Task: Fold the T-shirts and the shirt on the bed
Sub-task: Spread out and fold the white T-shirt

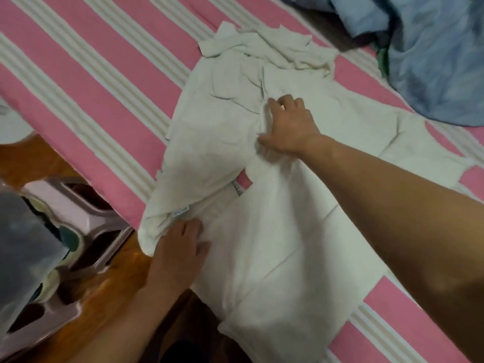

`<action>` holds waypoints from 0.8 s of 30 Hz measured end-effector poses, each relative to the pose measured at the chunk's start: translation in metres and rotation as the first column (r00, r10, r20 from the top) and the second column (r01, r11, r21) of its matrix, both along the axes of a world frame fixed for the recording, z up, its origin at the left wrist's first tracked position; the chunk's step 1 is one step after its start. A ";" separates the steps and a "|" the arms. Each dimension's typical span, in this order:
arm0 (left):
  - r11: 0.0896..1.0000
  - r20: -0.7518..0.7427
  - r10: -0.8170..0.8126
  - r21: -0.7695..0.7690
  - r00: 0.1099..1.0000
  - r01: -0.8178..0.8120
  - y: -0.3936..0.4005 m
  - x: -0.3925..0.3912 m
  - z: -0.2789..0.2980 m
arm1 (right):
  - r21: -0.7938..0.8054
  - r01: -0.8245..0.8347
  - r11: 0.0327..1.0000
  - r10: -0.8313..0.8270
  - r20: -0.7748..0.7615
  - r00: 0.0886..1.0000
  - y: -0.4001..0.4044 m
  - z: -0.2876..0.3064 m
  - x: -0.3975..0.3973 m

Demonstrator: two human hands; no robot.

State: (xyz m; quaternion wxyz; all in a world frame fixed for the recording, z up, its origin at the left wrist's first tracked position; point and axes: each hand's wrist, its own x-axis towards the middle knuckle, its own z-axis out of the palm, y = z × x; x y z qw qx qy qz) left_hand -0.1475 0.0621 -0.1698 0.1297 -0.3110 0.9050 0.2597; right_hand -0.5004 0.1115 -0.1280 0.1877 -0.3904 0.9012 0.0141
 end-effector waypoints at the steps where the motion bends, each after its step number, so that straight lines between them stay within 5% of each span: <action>1: 0.999 -0.016 0.005 0.035 1.000 -0.004 -0.003 0.001 -0.002 | 0.065 -0.036 0.997 0.039 -0.039 0.999 -0.013 -0.006 0.004; 6: 0.980 -0.001 0.026 0.196 1.000 -0.025 -0.009 0.008 -0.003 | 0.148 -0.001 0.989 0.029 -0.190 0.981 -0.038 -0.025 0.019; 8: 0.963 -0.006 0.036 0.266 0.999 -0.033 -0.010 0.012 -0.002 | 0.006 0.056 0.998 -0.055 -0.152 0.987 -0.041 -0.013 0.014; 10: 0.940 -0.037 0.060 0.338 0.998 -0.044 -0.011 0.017 0.005 | -0.247 0.318 0.915 -0.333 -0.020 0.943 -0.027 0.012 0.000; 14: 0.946 -0.175 0.047 0.323 0.983 0.012 0.001 0.030 0.027 | -0.566 0.785 0.254 -0.772 0.371 0.517 0.096 0.060 -0.031; 17: 0.937 -0.238 -0.066 0.318 0.969 0.142 0.021 0.031 0.045 | -0.383 0.903 -0.195 -0.767 0.633 0.103 0.229 0.063 -0.009; 21: 0.918 -0.274 -0.269 0.218 0.923 0.332 0.060 0.028 0.055 | 0.112 0.934 -0.340 -0.469 0.840 -0.272 0.319 0.048 0.043; 24: 0.865 -0.221 -0.438 0.161 0.871 0.475 0.086 0.036 0.044 | 0.241 0.893 -0.379 -0.413 0.820 -0.396 0.344 0.016 0.038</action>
